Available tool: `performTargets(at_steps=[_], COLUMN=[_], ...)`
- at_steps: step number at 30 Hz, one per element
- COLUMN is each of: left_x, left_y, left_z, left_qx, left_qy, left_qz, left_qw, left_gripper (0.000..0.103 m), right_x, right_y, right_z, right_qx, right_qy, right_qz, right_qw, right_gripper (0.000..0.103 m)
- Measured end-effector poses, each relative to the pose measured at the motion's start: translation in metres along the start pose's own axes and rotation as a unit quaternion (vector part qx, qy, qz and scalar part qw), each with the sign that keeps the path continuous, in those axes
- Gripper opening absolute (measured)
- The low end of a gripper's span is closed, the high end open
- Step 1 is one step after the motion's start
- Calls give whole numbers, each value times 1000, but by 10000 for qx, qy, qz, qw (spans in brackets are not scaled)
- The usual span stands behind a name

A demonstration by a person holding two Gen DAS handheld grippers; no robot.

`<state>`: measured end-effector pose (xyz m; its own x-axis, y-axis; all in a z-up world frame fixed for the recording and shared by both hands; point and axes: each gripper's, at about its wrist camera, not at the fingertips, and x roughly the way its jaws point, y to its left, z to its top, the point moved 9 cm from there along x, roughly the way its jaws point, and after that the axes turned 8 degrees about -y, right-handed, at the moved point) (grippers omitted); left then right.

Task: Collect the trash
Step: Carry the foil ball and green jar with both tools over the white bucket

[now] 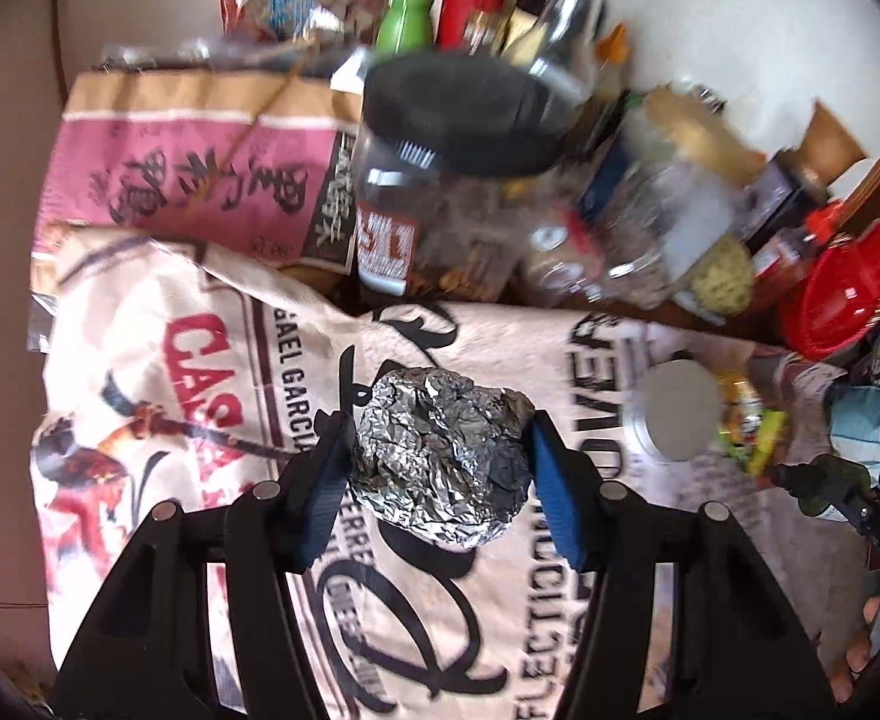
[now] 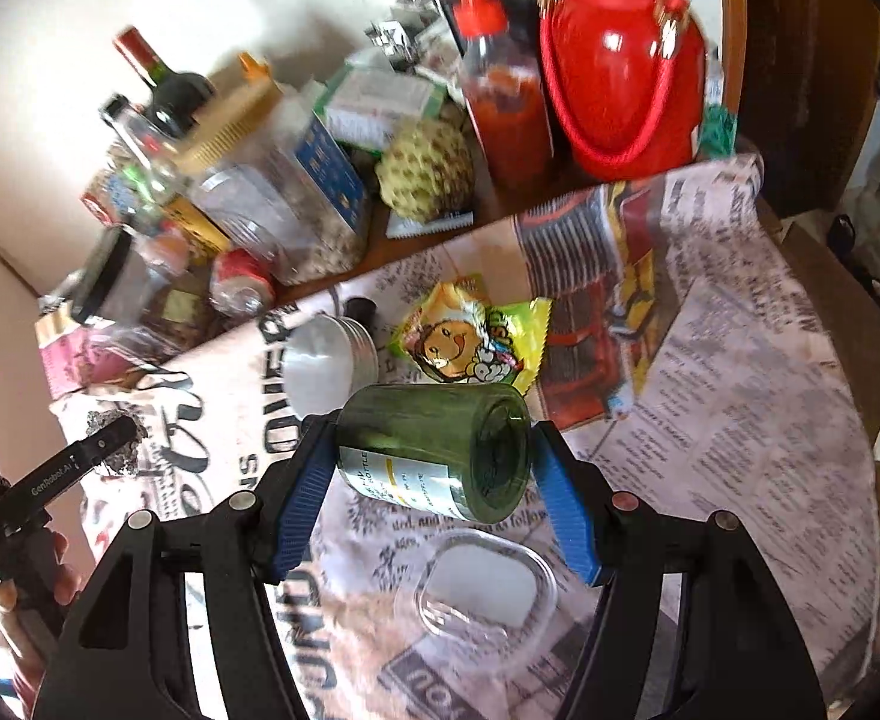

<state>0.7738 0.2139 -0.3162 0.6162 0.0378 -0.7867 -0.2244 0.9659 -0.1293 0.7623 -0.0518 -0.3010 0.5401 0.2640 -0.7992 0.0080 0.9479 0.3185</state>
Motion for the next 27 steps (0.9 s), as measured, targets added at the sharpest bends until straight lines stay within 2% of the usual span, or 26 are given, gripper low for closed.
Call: performTargets(at_steps=[10, 18, 27], left_x=[-133, -242, -348], left_y=[-48, -92, -120], left_z=[5, -30, -63], left_qx=[-48, -219, -91], left_qy=[-937, -1607, -2193], left_qz=[-15, -158, -419], left_qw=[9956, 9866, 9747], left_gripper=[57, 57, 57], right_x=[-101, -195, -278], right_y=[1, 3, 13], right_z=[20, 20, 3], right_qx=[-514, -1105, -1315], right_qy=[-759, -1385, -1849], right_qz=[280, 662, 1103], right_qw=[9954, 9819, 9677], right_gripper=[63, 63, 63])
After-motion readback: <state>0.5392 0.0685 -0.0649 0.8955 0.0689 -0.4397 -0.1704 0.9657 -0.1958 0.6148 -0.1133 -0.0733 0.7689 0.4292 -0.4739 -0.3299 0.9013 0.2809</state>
